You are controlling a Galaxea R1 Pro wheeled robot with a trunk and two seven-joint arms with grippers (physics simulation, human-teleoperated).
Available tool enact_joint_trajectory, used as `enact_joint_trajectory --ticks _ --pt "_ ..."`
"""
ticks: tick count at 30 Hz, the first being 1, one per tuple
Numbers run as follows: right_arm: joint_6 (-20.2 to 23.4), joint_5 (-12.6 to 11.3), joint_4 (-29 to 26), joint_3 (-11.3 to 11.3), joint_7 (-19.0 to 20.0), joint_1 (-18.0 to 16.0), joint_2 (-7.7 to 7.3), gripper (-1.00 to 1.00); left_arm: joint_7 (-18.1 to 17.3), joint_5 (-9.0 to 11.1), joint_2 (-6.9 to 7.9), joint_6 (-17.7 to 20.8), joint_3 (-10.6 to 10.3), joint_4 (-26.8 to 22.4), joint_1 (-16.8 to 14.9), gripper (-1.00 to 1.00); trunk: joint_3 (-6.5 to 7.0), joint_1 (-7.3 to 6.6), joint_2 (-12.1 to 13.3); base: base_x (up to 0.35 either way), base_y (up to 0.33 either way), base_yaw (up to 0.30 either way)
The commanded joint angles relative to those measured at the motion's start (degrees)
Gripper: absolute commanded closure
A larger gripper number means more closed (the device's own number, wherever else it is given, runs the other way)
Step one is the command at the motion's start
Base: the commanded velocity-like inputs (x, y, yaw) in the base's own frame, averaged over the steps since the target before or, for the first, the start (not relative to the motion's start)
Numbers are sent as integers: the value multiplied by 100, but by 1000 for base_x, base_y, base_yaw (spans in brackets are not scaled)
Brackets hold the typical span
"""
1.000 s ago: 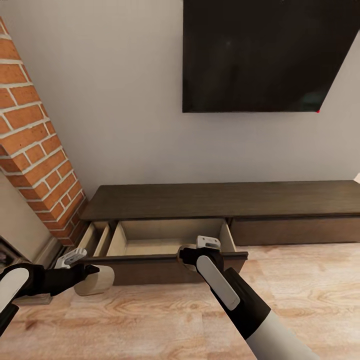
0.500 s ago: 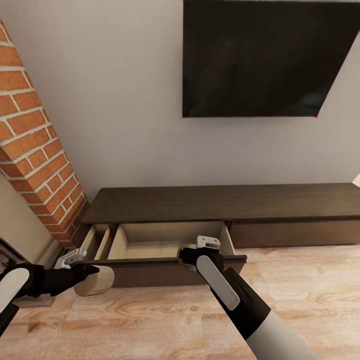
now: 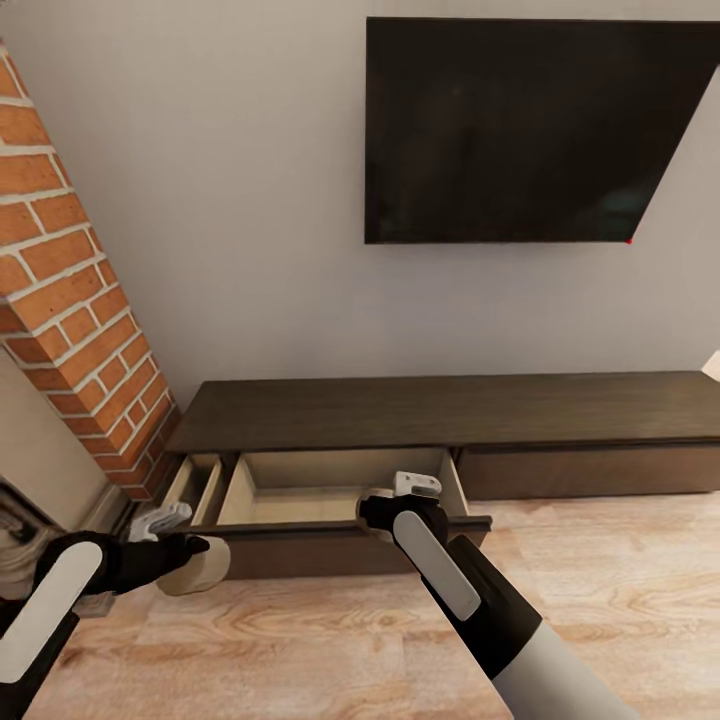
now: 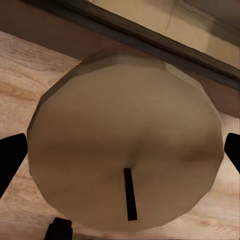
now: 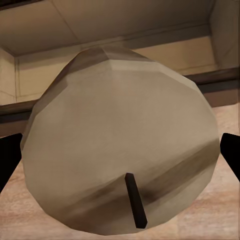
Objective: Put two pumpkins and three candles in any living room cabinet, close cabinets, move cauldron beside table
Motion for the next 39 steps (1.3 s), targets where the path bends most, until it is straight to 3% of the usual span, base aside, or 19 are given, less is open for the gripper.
enact_joint_trajectory --ticks 1,2,4,12,17,20,26,30,34,39 --pt "25 -40 -6 6 -59 -6 -1 100 50 -217 -113 7 -6 8 -6 100 13 -23 39 0 0 0" --pt "66 -42 -6 2 -65 -6 -1 100 25 -703 -353 7 -4 160 -12 100 31 -45 79 0 0 0" --pt "95 -46 -9 -10 -65 -6 -1 100 18 -811 -427 5 -3 239 -15 100 67 -89 159 0 0 0" --pt "114 9 -19 -15 -81 -6 -1 100 8 -875 -533 -176 -12 306 -36 100 211 -264 480 0 0 0" --pt "118 5 -40 -13 -133 -7 -1 100 12 -892 -870 -232 -63 296 -45 100 301 -374 681 0 0 0" --pt "135 -32 -129 -12 -255 -6 -1 100 17 -933 -1052 -248 -214 339 -90 100 354 -440 801 0 0 0" --pt "308 -67 -264 -18 -903 -6 5 100 21 -1591 -1216 -298 -344 476 -306 100 462 -572 1041 0 0 0" --pt "442 -62 -283 -42 -1178 -6 7 100 16 -1978 -1437 -446 -410 525 -502 100 534 -660 1202 0 0 0" --pt "462 -54 -284 -47 -1232 -6 8 100 9 -2144 -1665 -535 -606 745 -740 100 606 -748 1362 0 0 0" --pt "432 -54 -236 -42 -1191 -6 8 100 -207 -2314 -1745 -1375 -1345 1707 -1009 100 695 -857 1563 0 0 0"
